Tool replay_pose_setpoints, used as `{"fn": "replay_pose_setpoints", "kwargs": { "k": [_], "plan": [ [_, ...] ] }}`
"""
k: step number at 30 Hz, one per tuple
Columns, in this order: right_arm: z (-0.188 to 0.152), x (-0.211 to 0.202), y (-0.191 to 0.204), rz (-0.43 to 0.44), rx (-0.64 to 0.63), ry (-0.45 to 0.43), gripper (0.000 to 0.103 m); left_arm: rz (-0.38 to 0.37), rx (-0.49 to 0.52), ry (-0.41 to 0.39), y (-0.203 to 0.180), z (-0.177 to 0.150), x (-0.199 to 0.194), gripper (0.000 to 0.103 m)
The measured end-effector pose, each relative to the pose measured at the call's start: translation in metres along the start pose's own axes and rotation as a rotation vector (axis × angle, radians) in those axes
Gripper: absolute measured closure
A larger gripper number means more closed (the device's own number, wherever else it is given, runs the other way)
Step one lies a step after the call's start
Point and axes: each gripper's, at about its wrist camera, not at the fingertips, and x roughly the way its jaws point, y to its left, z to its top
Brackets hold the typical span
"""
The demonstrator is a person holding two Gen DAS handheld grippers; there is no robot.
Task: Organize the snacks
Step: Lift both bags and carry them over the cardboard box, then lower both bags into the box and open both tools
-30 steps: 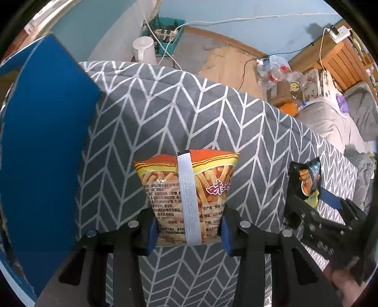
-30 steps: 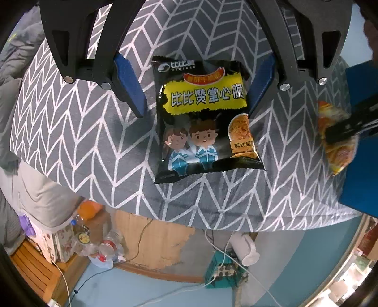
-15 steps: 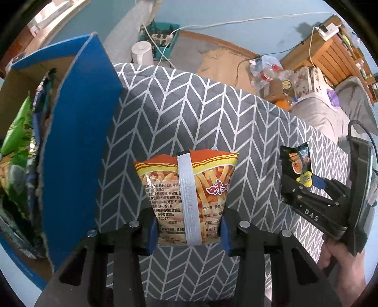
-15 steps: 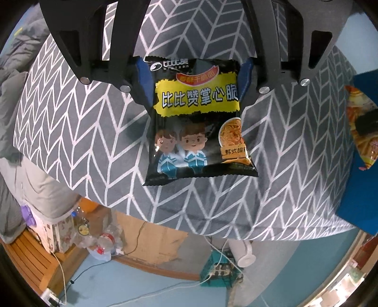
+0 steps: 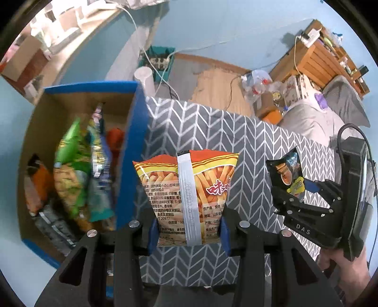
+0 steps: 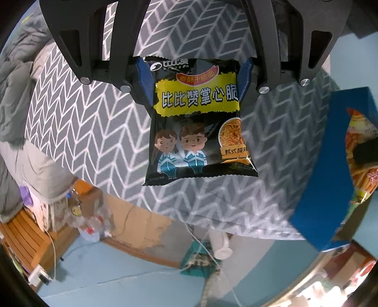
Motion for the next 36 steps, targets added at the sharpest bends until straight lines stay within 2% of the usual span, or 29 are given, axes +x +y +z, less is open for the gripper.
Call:
{"fn": "replay_pose_setpoints", "kwargs": {
  "k": [6,20,27,33,34,36],
  "plan": [
    [0.011,-0.025,0.032,0.054,-0.025,-0.029,0.044,0.007,-0.051,-0.039,0.039,-0.002,-0.024,0.061],
    [0.057,-0.052,0.124,0.18,-0.124,-0.076,0.044,0.086,-0.179,-0.112,0.142,0.018,-0.042,0.061],
    [0.082,-0.051,0.168,0.213,-0.18,-0.082,0.044,0.099,-0.219,-0.111,0.177,0.037,-0.029,0.061],
    [0.098,-0.04,0.198,0.223,-0.217,-0.061,0.044,0.086,-0.247,-0.1,0.191,0.043,-0.015,0.061],
    [0.101,-0.037,0.202,0.225,-0.217,-0.057,0.044,0.087,-0.249,-0.106,0.192,0.043,-0.015,0.058],
    [0.105,-0.032,0.209,0.227,-0.217,-0.047,0.044,0.092,-0.249,-0.101,0.194,0.045,-0.012,0.047]
  ]
}}
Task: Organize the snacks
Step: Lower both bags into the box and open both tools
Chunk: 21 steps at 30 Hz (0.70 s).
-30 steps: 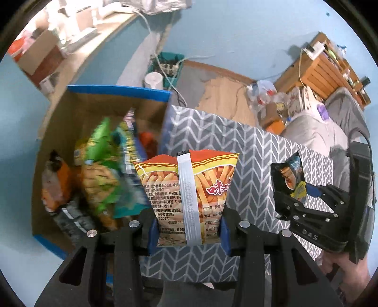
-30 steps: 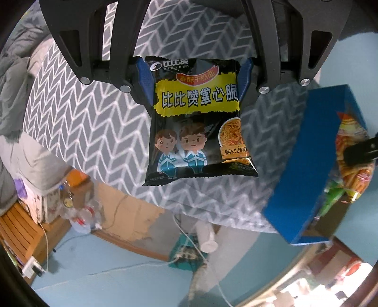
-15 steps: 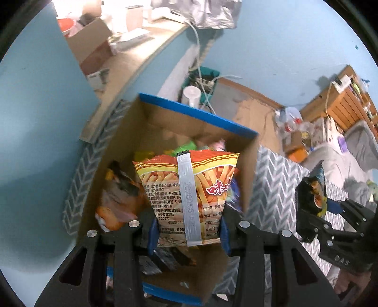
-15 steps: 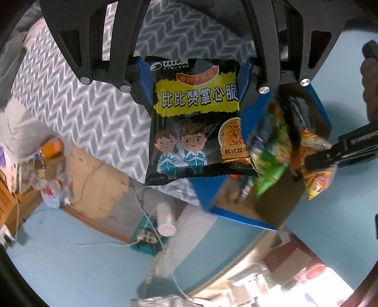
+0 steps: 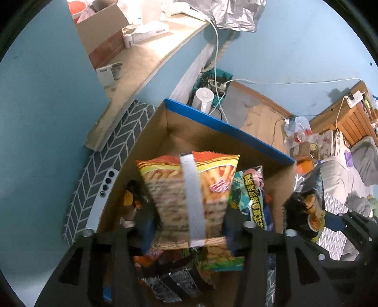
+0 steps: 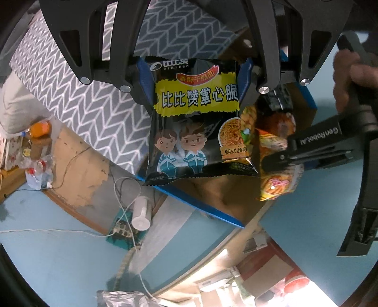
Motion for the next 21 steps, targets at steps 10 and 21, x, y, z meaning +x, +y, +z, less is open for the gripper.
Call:
{"fn": "replay_pose_setpoints", "kwargs": {
  "k": [10,21],
  "plan": [
    [0.017,0.023,0.011,0.015,0.019,0.04,0.044,0.013,-0.01,-0.029,0.02,-0.002,-0.018,0.037],
    [0.021,0.022,0.033,-0.004,-0.03,0.029,0.028,0.004,-0.081,-0.05,0.046,-0.015,-0.043,0.028]
  ]
}}
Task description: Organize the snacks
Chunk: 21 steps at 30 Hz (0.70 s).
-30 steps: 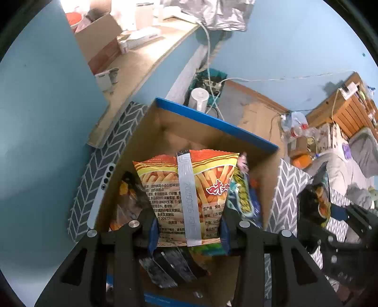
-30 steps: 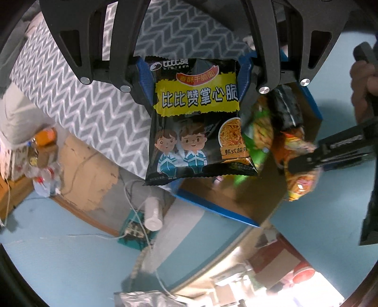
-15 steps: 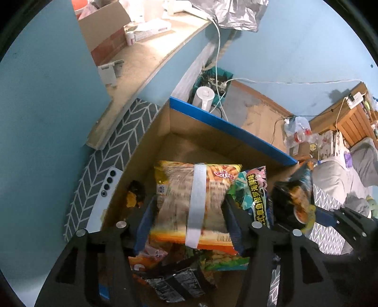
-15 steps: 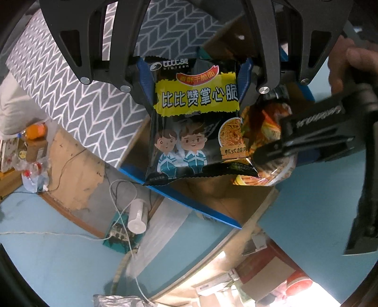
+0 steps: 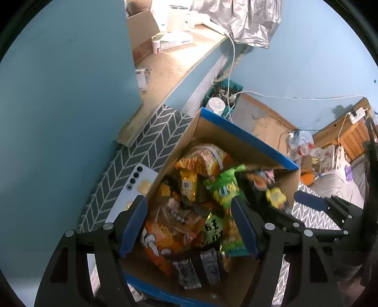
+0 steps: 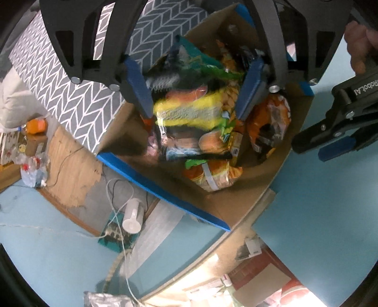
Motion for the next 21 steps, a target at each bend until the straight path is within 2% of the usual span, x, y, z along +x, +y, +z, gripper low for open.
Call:
{"fn": "replay_pose_setpoints", "kwargs": {
  "k": [7,14,21],
  "plan": [
    [-0.009,-0.02,0.005,-0.029,-0.013,-0.028,0.027,-0.014,-0.006,-0.018,-0.002,-0.013,-0.021,0.025],
    [-0.024,-0.055,0.001,-0.07,0.024,-0.071,0.027,-0.022,0.047,-0.065,-0.019,-0.026,-0.052,0.022],
    [-0.037,-0.093,-0.003,-0.087,0.08,-0.153,0.023,-0.046,0.074,-0.092,-0.029,-0.034,-0.071,0.022]
  ]
}}
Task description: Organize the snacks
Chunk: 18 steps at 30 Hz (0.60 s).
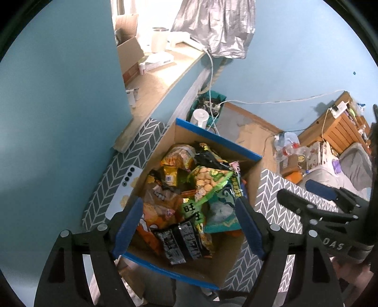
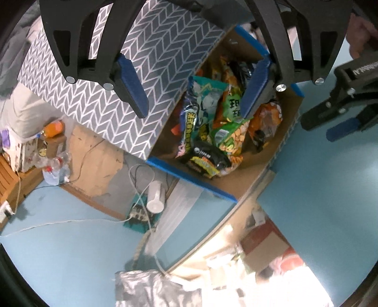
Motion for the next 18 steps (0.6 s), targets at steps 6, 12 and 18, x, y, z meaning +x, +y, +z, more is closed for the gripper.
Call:
{"fn": "replay_pose_setpoints", "kwargs": {
  "k": [6,12,18],
  "plan": [
    [-0.006,-0.029,-0.005,-0.035,0.027,-0.047,0.022,-0.002,0.02,-0.027,-0.005,-0.004,-0.015,0.016],
    [-0.014,-0.048,-0.009,-0.044,0.051,-0.079,0.022,0.018,0.053,-0.07,-0.01,-0.007,-0.029,0.013],
    [-0.026,-0.059,-0.015,-0.058,0.082,-0.085,0.021,-0.001,0.051,-0.07,-0.014,-0.01,-0.035,0.013]
  ]
}}
